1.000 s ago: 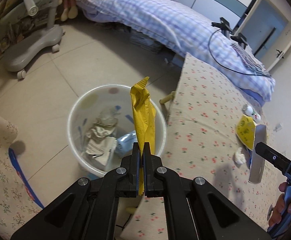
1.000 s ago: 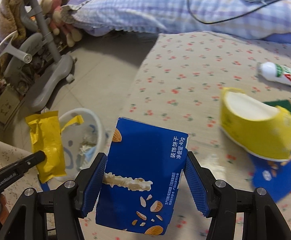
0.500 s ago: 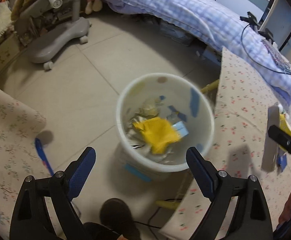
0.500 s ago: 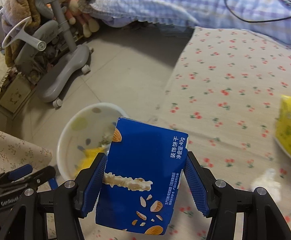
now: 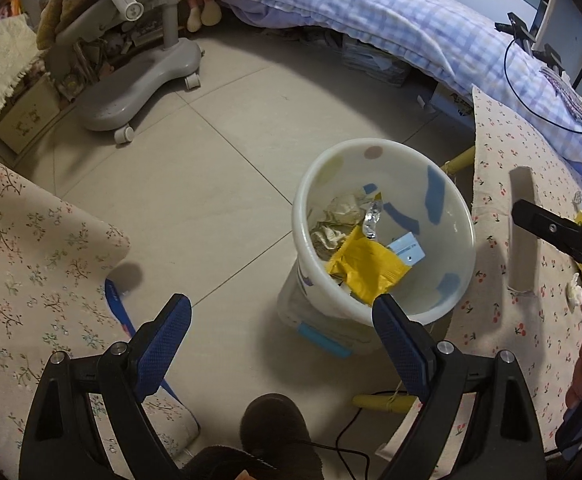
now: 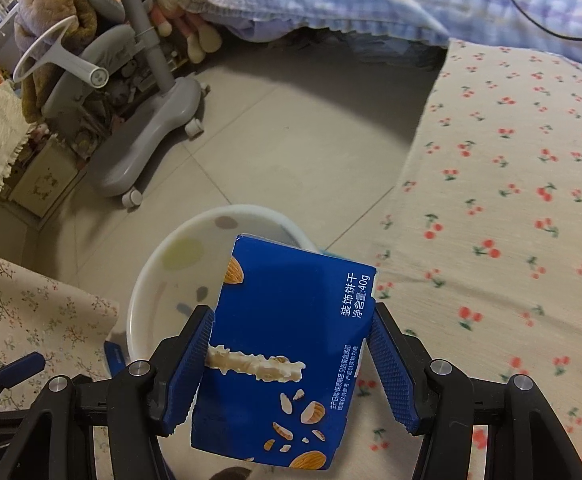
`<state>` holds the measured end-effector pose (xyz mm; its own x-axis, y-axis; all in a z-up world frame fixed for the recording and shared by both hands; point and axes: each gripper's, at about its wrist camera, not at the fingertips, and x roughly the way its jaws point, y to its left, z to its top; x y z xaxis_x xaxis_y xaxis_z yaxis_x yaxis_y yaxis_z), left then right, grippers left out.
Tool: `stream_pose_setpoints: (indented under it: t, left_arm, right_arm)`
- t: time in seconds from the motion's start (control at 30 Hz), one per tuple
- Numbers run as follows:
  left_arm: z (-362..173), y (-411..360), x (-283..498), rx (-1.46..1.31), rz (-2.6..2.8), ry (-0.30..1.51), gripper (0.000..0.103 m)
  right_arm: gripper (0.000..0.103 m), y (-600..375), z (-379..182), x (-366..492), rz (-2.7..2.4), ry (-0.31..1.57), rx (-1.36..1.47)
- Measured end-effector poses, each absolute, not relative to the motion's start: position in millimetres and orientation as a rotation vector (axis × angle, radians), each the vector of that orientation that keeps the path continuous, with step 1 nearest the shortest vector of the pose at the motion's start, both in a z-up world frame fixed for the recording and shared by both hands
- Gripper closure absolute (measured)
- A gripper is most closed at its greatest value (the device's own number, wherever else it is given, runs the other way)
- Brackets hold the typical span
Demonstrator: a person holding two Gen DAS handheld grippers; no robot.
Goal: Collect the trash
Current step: 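Open the right tool to drop the blue box into the wastebasket, then grasp the torn blue cardboard piece on the table with the right tool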
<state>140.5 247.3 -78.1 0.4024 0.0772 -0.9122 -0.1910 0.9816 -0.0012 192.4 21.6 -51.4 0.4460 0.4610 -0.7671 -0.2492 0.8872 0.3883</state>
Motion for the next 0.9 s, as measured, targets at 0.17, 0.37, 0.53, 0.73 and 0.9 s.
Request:
stream_pose_setpoints:
  t: [0.17, 0.37, 0.53, 0.73, 0.9]
  left_arm:
    - [-81, 251, 140, -0.119, 0.173, 1.157, 0.010]
    - [-80, 250, 139, -0.119, 0.171, 1.156, 0.010]
    - [-75, 240, 140, -0.136, 0.149, 1.152, 0.010]
    - [-69, 214, 142, -0.126, 0.101, 1.149, 0.006]
    - [-65, 188, 143, -0.094, 0.060, 1.143, 0.004]
  right_arm:
    - [0.021, 29, -51, 194, 0.525, 0.997, 0.285]
    - [0.018, 24, -39, 188, 0.500, 0.960, 0.236]
    - [0.018, 4, -35, 178, 0.456, 0.974, 0.216]
    - [0.018, -40, -26, 159, 0.374, 0.993, 0.187]
    - [0.018, -86, -17, 141, 0.292, 1.007, 0.176]
